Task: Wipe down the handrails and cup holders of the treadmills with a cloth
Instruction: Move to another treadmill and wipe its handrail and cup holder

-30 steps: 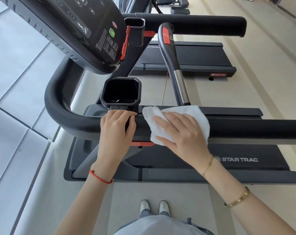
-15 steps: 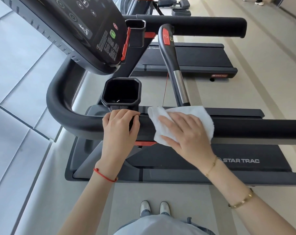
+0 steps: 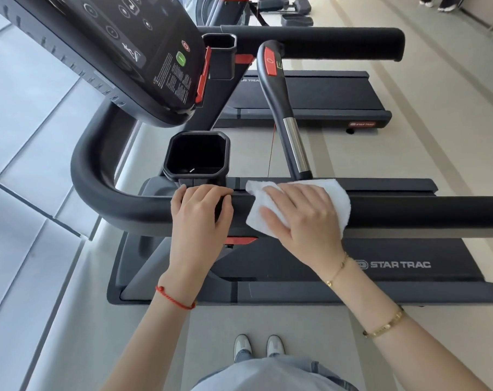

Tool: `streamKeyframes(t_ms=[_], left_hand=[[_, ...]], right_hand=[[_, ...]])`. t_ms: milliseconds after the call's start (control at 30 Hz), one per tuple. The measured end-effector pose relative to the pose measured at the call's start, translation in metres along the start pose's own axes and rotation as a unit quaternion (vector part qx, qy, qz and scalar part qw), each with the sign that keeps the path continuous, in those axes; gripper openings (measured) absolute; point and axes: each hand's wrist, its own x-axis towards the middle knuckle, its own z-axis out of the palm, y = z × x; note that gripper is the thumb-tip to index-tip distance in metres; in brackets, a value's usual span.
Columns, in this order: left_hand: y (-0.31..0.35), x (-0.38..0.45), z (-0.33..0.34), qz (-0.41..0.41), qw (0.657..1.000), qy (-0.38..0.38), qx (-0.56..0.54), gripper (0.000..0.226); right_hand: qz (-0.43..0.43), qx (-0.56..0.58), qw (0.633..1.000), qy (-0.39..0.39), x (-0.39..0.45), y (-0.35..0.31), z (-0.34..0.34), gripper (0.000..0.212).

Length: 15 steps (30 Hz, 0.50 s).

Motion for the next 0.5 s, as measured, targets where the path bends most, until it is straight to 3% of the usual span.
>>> streamKeyframes(t_ms=[133, 500], left_hand=[[0.013, 0.003, 0.010, 0.029, 0.999, -0.010, -0.009, 0.018], [0.102, 0.006, 0.061, 0.107, 0.989, -0.077, -0.059, 0.019]], right_hand=[[-0.043, -0.034, 0.998, 0.006, -0.025, 0.027, -0.010, 0.037], [0.135, -0.101, 0.986, -0.010, -0.078, 0.141, -0.065, 0.046]])
